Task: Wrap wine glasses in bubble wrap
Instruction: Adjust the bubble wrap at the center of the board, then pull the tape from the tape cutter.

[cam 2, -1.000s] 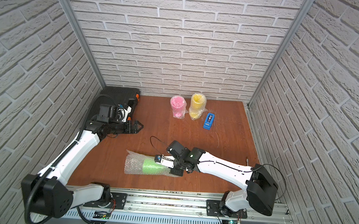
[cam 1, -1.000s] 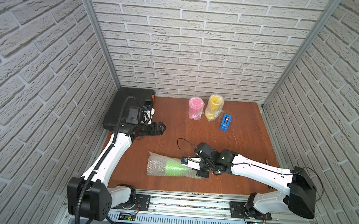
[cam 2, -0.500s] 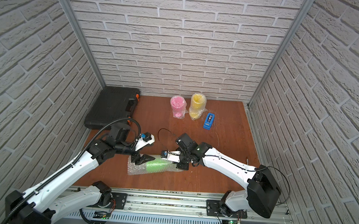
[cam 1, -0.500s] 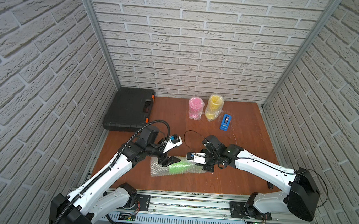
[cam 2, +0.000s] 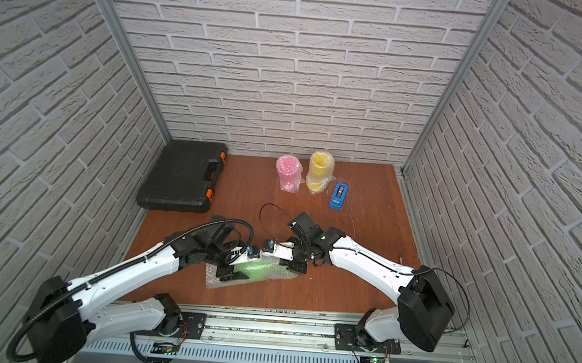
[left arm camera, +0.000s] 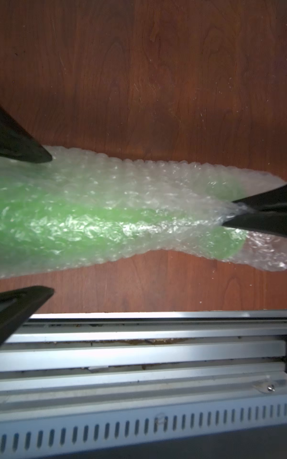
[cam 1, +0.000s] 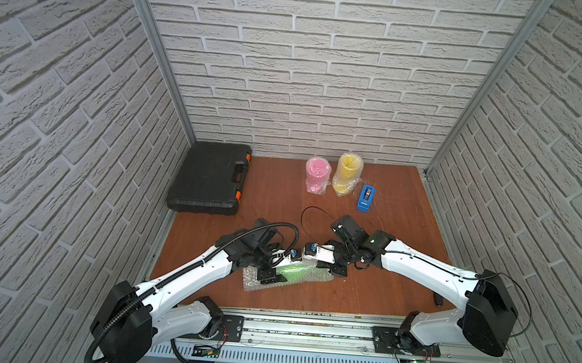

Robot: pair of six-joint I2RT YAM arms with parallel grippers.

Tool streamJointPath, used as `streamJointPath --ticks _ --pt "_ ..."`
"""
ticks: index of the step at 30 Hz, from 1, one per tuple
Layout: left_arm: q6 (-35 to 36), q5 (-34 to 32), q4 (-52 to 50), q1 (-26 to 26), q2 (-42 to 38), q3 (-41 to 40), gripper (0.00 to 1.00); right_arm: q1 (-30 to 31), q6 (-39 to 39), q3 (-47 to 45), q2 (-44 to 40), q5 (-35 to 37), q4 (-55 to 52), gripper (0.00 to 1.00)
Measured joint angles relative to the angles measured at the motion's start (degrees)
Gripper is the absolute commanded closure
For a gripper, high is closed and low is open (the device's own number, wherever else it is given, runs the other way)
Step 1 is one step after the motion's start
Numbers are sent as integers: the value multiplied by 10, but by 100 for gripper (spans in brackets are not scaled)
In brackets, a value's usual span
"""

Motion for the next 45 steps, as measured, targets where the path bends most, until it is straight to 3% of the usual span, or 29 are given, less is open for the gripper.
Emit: streamJointPath --ticks 14,18,29,33,37,43,45 --pt "25 -57 1 -9 0 2 83 -13 7 16 25 -21 -17 97" --pt "26 -67 2 -13 7 7 90 -17 14 18 29 -23 -19 95" --pt "34 -74 6 -24 35 22 94 -45 88 21 -16 -32 -5 59" --pt "35 -75 6 -24 35 22 94 -103 161 15 -63 -25 42 61" --pt "35 -76 6 -25 34 22 93 -199 267 14 -68 -7 96 65" --pt "35 -82 6 -27 35 23 94 -352 426 31 3 -28 141 69" --pt "35 -82 6 -27 36 23 93 -390 463 61 55 -57 142 77"
